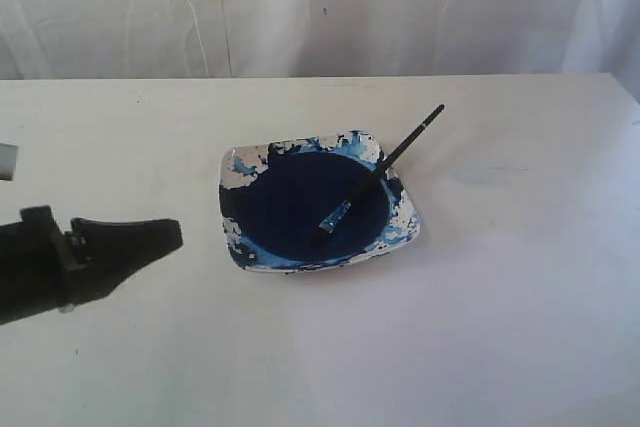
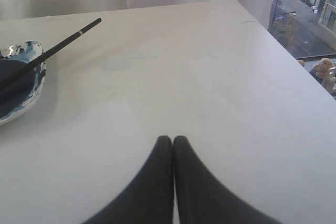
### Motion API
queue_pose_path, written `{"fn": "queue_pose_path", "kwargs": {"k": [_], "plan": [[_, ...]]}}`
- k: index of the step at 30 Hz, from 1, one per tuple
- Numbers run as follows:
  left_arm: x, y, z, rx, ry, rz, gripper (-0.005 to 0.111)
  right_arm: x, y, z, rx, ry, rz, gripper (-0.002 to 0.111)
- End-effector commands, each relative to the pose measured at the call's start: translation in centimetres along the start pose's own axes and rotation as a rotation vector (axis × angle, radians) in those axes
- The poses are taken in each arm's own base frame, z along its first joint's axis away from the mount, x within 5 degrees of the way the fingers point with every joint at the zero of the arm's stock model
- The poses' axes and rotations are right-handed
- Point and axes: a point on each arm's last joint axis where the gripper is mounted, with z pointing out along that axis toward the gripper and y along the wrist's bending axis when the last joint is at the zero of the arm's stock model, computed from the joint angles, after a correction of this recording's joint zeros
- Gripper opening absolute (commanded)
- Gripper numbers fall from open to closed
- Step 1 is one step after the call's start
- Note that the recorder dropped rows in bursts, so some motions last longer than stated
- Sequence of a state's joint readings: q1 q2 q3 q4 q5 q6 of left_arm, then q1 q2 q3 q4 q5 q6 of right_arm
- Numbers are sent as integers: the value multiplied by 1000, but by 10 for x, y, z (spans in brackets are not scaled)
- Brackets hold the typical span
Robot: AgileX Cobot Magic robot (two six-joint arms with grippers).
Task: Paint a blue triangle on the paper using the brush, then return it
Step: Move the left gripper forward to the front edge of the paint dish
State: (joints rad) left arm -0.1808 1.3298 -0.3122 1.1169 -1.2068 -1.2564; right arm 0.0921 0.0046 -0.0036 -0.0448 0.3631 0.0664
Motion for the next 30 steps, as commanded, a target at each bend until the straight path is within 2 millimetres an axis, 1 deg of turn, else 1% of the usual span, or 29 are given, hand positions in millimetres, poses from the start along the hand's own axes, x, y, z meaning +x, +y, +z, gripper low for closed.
{"fn": "queue_pose_path", "kwargs": {"k": [1,9,14,18,19,20,21,23,30], "plan": [[10,-14,17,84,33,27,0,0,0,0,7,-12,-4,0],[32,-20,41,29,93,38,0,0,0,0,7,-12,-4,0],[41,-24,57,33,134,43,0,0,0,0,7,-12,-4,0],[48,-30,79,48,199,86,0,0,0,0,7,-12,-4,0],[50,-32,91,52,220,100,0,0,0,0,7,-12,-4,0],[50,-32,96,56,228,109,0,0,0,0,7,-12,-4,0],[52,-31,105,54,241,117,0,0,0,0,7,-12,-4,0],[54,-25,115,43,254,108,0,0,0,0,7,-12,-4,0],[68,-1,139,-57,261,3,0,0,0,0,7,-12,-4,0]]}}
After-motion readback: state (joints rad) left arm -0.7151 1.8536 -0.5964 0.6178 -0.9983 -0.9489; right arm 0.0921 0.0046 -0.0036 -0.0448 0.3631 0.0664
